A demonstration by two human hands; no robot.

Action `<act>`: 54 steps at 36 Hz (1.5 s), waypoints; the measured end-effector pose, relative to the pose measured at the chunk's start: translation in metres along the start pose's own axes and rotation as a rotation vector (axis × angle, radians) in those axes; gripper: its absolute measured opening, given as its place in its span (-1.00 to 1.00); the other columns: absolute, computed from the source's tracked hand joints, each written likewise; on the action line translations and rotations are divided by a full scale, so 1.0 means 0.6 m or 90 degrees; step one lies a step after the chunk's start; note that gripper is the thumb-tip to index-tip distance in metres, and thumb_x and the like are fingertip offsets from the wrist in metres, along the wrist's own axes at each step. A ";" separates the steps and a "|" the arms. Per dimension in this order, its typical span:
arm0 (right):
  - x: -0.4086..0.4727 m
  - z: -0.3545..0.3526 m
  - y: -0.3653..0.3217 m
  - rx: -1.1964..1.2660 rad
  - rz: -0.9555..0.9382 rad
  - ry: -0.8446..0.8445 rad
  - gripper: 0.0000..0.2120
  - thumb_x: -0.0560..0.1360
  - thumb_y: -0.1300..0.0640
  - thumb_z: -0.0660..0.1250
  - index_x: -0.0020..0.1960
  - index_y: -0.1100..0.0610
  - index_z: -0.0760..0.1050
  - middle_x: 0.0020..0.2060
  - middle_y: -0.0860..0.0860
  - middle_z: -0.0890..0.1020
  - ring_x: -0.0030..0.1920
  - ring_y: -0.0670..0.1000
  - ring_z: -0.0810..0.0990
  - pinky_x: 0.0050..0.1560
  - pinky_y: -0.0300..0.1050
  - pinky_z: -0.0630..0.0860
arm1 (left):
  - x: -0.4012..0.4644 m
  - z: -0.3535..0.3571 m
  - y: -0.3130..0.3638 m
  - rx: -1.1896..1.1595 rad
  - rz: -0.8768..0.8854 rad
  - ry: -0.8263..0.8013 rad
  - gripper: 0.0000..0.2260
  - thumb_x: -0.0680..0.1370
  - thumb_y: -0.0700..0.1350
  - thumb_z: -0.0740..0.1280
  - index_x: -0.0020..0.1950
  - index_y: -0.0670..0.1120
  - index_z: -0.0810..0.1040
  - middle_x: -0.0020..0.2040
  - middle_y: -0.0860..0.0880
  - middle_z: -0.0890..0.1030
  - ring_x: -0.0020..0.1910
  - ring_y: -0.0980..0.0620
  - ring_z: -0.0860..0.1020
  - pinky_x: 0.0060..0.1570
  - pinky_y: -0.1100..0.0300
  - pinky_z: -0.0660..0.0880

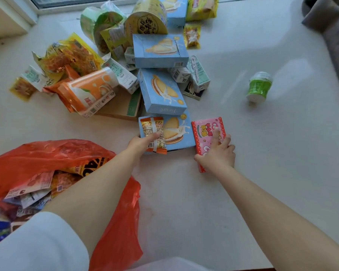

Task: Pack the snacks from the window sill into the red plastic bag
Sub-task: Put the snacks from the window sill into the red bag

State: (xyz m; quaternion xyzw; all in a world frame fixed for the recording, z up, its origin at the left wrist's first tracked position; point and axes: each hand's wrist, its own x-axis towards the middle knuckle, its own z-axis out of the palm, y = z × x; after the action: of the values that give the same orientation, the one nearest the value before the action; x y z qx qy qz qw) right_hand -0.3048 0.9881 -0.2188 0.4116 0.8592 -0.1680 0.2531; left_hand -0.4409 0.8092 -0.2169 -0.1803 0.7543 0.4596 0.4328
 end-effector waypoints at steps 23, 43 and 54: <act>-0.184 -0.035 -0.028 0.328 0.077 0.080 -0.01 0.33 -0.18 0.38 0.52 -0.10 -0.20 0.35 0.16 0.20 0.30 0.25 0.30 0.30 0.12 0.27 | -0.202 -0.062 0.000 -0.009 0.262 0.153 -0.41 0.28 0.09 0.56 0.15 -0.05 0.35 0.05 -0.02 0.57 0.00 0.01 0.58 0.04 -0.01 0.56; -0.383 -0.056 -0.322 0.447 -0.395 0.115 -0.02 0.36 -0.08 0.43 0.53 -0.10 -0.16 0.36 0.09 0.18 0.37 0.07 0.26 0.31 -0.07 0.26 | -0.315 -0.410 -0.130 -0.147 0.419 0.349 -0.54 0.37 -0.17 0.54 0.08 -0.07 0.31 -0.05 0.01 0.52 -0.05 -0.01 0.56 -0.13 0.16 0.51; -0.421 0.098 -0.365 0.349 -0.351 -0.025 0.02 0.32 -0.12 0.43 0.52 -0.10 -0.20 0.39 0.13 0.14 0.39 0.14 0.25 0.40 0.05 0.28 | -0.289 -0.478 -0.210 0.151 0.296 0.354 -0.39 0.30 0.09 0.55 0.19 -0.06 0.32 -0.01 0.00 0.51 -0.10 -0.01 0.52 -0.25 0.16 0.40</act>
State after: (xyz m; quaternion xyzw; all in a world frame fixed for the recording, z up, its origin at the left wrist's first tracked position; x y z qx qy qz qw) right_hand -0.3261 0.6695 -0.1044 0.2145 0.8559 -0.4607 0.0954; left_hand -0.3991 0.4792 -0.0847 -0.0708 0.9115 0.3889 0.1134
